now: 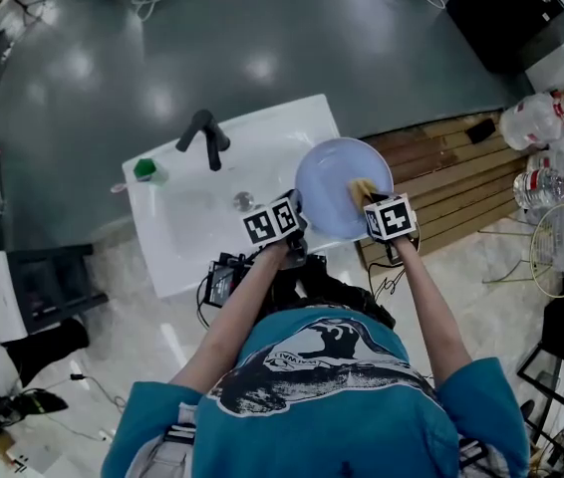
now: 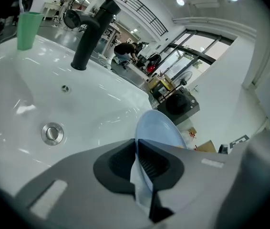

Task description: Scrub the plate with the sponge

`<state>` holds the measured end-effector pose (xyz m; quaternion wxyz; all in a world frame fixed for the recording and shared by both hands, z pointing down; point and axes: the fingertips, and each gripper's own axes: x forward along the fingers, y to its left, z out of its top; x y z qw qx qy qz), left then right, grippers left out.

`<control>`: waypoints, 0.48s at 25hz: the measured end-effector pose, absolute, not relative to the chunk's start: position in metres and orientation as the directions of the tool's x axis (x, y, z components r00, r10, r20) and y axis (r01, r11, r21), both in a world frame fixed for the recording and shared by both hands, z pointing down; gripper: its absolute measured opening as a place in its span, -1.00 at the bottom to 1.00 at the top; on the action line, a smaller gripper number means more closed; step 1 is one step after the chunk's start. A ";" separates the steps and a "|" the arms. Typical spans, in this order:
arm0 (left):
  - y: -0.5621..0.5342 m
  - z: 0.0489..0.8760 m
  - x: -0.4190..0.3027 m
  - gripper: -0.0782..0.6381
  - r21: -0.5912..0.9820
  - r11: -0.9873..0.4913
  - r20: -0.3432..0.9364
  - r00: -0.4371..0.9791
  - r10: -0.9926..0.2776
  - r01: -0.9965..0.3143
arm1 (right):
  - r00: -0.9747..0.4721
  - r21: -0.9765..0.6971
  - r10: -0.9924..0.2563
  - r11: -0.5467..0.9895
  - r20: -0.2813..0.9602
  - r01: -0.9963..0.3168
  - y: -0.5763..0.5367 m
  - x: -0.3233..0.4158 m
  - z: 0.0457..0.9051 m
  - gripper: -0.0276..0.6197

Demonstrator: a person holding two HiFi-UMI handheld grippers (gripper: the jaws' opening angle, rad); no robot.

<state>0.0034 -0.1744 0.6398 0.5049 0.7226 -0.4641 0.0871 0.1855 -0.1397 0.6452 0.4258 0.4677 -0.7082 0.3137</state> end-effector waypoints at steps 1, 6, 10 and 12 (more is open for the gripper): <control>-0.174 0.640 0.004 -0.70 0.647 -0.054 0.596 0.549 -0.586 -0.760 | -0.211 -0.060 -0.393 0.363 0.895 -0.930 -0.134 0.180 0.646 -0.81; -0.177 0.640 0.003 -0.70 0.645 -0.033 0.599 0.531 -0.600 -0.764 | -0.291 -0.135 -0.352 0.407 0.889 -0.904 -0.111 0.142 0.648 -0.81; -0.176 0.640 0.003 -0.69 0.642 -0.022 0.600 0.520 -0.608 -0.766 | -0.363 -0.202 -0.300 0.453 0.882 -0.868 -0.099 0.109 0.650 -0.81; -0.176 0.641 0.003 -0.69 0.641 -0.018 0.601 0.516 -0.611 -0.768 | -0.381 -0.218 -0.282 0.472 0.881 -0.854 -0.100 0.095 0.651 -0.81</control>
